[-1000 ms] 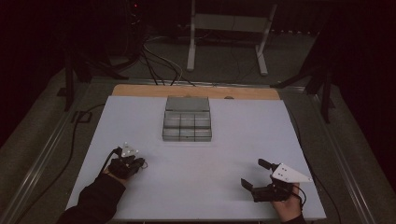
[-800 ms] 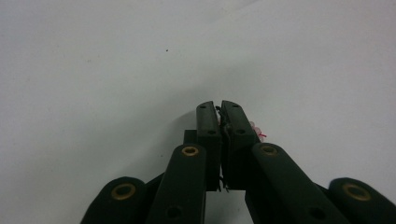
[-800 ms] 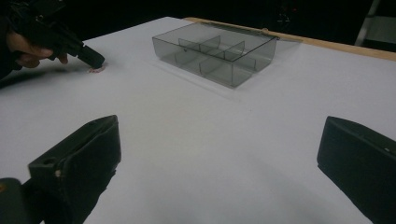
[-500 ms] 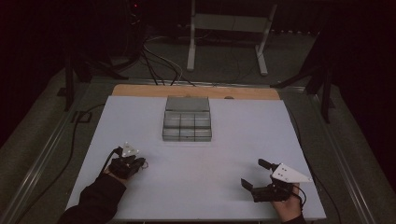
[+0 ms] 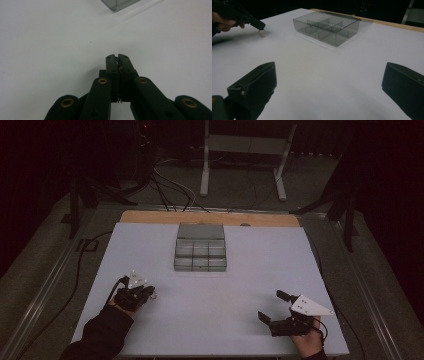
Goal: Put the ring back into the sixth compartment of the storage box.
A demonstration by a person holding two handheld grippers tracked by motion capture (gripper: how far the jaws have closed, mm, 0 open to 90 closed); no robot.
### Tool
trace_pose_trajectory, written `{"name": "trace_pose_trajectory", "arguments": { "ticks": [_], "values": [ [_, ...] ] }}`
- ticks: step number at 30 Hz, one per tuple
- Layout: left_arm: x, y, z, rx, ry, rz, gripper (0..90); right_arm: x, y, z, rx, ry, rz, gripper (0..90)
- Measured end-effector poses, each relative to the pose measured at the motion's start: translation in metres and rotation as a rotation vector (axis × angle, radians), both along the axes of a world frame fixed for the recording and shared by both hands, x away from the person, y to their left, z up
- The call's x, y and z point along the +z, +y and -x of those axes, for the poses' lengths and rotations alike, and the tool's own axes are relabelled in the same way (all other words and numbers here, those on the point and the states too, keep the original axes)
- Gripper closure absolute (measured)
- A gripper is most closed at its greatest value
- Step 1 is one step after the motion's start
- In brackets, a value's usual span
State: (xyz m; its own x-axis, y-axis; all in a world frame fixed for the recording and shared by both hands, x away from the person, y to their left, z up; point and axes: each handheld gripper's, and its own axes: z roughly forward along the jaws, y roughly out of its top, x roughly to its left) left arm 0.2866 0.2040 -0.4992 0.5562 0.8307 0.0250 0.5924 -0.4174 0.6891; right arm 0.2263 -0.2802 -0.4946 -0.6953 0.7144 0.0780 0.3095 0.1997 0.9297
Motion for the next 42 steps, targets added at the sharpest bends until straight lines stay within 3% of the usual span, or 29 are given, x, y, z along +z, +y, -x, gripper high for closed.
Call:
{"name": "trace_pose_trajectory", "arguments": {
  "ticks": [15,42],
  "values": [
    [0.007,-0.001,0.000,-0.026,-0.016,0.026,90.0,0.000,0.000,0.000,-0.005,0.000,0.002,0.0],
    [0.019,-0.019,-0.009,-0.097,-0.037,0.022,90.0,0.000,-0.001,0.000,-0.009,-0.001,0.003,0.0]
  ]
}}
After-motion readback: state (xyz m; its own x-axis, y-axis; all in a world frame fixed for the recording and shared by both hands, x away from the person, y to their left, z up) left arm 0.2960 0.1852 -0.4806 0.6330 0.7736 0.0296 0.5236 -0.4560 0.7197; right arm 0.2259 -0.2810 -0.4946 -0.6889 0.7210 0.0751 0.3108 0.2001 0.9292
